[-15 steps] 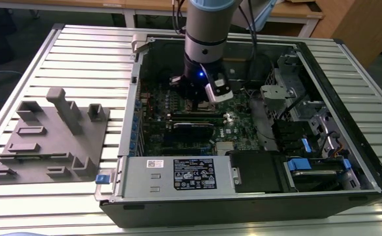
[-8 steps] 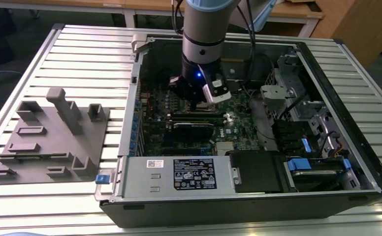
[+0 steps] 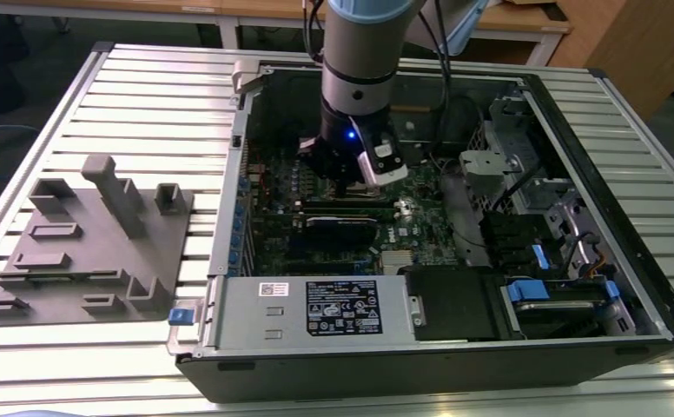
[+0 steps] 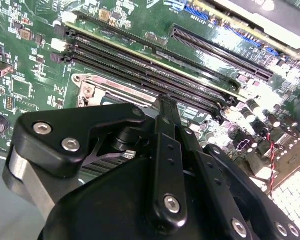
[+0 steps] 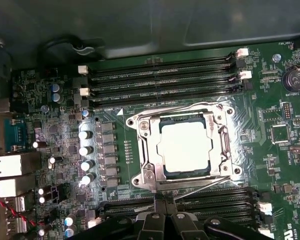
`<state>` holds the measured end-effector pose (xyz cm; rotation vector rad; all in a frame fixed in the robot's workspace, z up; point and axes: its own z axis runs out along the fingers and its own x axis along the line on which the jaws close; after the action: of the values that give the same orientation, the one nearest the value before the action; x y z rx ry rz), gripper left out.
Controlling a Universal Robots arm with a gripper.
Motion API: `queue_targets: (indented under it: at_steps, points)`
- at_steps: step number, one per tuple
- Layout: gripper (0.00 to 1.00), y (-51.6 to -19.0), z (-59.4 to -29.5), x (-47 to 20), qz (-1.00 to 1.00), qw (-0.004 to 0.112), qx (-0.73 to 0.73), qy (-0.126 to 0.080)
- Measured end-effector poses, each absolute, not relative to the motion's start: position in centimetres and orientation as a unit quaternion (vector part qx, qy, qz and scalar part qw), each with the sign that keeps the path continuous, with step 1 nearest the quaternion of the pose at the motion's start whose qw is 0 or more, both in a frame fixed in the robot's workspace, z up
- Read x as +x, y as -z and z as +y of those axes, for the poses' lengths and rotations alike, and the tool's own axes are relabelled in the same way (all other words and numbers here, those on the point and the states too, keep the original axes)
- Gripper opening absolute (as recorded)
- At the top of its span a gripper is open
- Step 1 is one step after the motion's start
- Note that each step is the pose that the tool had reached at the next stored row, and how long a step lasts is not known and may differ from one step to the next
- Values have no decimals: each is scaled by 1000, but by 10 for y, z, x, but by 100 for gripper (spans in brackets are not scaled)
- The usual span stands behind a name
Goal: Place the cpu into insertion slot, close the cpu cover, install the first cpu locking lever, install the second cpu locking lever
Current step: 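Install the second cpu locking lever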
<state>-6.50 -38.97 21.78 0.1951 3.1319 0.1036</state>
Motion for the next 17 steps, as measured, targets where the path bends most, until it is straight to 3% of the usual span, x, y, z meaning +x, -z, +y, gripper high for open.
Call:
queue_targets:
  at_steps: [17]
  points:
    - [11,-212,-392,-66,998,1,62,-33]
